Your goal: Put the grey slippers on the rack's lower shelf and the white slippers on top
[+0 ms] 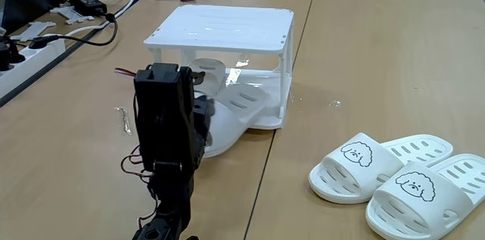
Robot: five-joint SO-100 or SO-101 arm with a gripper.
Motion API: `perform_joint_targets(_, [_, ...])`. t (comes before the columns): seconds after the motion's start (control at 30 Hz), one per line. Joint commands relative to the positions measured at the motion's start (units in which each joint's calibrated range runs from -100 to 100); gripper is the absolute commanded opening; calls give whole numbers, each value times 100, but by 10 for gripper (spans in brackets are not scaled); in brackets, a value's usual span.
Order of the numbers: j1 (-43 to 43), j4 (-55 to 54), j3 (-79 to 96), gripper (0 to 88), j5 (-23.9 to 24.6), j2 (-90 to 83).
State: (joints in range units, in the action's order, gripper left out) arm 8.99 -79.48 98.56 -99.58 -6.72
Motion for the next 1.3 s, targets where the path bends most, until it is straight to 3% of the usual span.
perform_joint_targets(0.0, [63, -222, -298, 6, -42, -22])
perform_joint_targets(0.2, [-2, 520, -1489, 6, -42, -14])
perform_joint_targets(0.4, [-208, 2099, -2851, 6, -42, 96])
perform_joint_targets(0.57, [-373, 2263, -4078, 6, -42, 1105])
perform_joint_targets(0.67, [-381, 2435, -5242, 6, -42, 1930])
perform_joint_targets(0.9, [-677, 4471, -8471, 6, -42, 3285])
perform_joint_targets(1.17, [-677, 4618, -8995, 8, -42, 3882])
perform_joint_targets(1.23, [-718, 4618, -9148, 51, -42, 4017])
perform_joint_targets(1.27, [-726, 4618, -9220, 121, -42, 4059])
